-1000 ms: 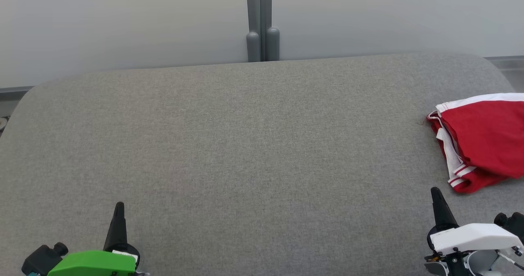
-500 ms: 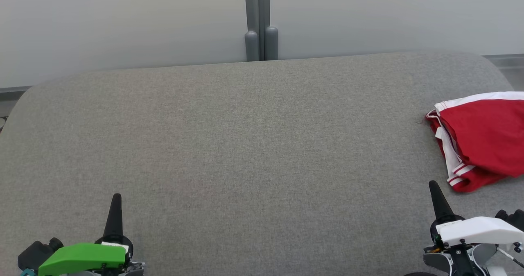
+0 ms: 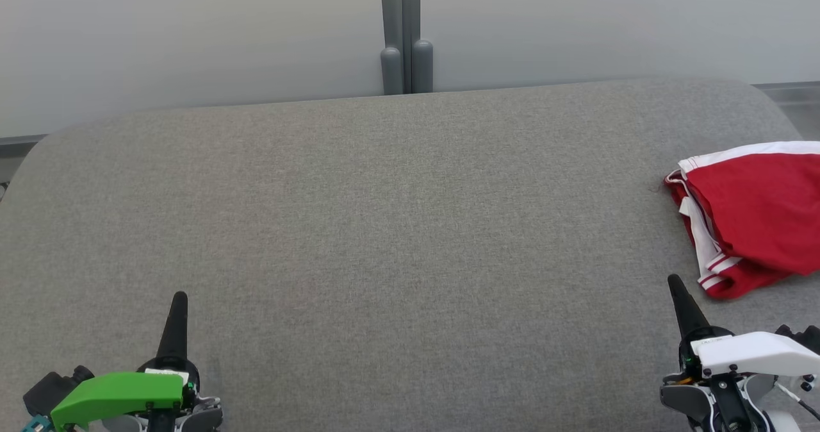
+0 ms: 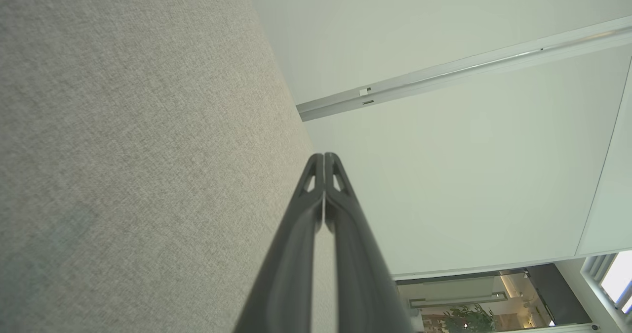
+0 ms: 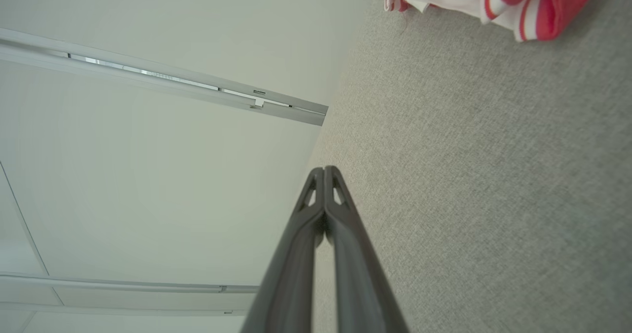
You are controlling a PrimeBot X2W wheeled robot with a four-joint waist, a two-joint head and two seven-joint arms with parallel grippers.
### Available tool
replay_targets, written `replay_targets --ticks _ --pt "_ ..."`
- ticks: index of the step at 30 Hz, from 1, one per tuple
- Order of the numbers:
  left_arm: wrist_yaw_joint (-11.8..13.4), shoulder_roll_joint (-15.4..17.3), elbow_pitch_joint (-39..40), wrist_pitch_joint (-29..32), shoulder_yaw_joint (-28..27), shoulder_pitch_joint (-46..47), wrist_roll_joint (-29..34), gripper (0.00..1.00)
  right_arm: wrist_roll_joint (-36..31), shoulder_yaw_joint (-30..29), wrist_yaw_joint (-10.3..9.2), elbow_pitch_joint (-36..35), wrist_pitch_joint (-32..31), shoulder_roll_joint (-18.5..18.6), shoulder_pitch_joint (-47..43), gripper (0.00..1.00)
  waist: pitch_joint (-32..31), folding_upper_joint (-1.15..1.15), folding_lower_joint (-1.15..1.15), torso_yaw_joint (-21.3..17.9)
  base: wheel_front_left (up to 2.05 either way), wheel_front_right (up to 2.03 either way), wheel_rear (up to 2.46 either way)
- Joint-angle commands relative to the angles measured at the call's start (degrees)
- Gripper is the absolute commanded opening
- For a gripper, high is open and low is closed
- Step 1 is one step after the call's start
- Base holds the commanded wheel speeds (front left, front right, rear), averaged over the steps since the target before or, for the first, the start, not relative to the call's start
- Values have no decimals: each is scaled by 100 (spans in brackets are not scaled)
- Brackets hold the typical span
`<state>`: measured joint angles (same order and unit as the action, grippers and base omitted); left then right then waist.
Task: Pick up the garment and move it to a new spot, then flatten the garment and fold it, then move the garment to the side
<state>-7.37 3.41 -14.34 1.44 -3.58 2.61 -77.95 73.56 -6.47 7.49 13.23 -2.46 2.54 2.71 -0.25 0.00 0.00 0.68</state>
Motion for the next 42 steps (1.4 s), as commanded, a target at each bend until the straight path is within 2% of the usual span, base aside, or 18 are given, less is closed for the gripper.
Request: replay_targets --ticks 1,31,42 --pt "-15 44 47 29 -30 124 -103 0 141 -17 2 -13 -40 34 97 0 1 0 0 -2 0 0 0" --pt "-21 23 64 383 -162 351 -1330 0 1649 -43 1 24 -383 44 291 0 35 0 0 -56 0 0 0" --pt "-22 13 64 446 -192 379 -1524 0 1906 -47 1 31 -442 45 325 0 42 0 0 -68 0 0 0"
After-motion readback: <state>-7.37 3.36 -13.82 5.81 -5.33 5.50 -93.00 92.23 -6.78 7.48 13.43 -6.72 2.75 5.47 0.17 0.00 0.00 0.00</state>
